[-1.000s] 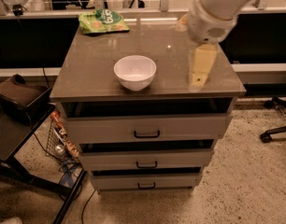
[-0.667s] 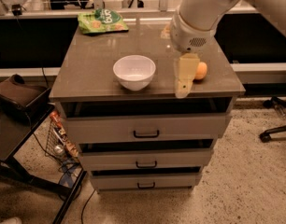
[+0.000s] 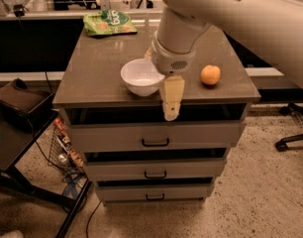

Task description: Move white bowl near green rice chip bag

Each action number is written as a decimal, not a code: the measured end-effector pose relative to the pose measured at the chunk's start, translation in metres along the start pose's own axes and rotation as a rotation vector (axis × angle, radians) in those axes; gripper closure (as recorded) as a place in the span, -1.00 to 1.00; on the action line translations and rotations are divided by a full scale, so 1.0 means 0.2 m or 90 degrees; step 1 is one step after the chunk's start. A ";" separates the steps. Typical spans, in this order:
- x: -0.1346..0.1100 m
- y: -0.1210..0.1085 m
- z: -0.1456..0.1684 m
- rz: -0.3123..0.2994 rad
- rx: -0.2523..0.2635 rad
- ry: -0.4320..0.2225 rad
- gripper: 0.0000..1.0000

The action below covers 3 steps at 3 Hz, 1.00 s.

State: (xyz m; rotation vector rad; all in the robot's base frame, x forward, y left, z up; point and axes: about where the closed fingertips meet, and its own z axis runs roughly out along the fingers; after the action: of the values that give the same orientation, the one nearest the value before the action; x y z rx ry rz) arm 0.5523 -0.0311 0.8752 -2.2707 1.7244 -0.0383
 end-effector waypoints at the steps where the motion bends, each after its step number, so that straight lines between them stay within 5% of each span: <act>1: -0.12 0.03 0.15 -0.033 -0.037 -0.006 -1.00; 3: -0.21 0.06 0.25 -0.044 -0.062 -0.007 -0.20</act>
Offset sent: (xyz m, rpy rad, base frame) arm -0.0201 0.0651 -0.0646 -0.0430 0.1197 0.0989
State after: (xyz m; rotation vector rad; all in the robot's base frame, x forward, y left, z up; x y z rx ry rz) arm 0.5382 0.0158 0.8299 -2.3947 1.6774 0.0441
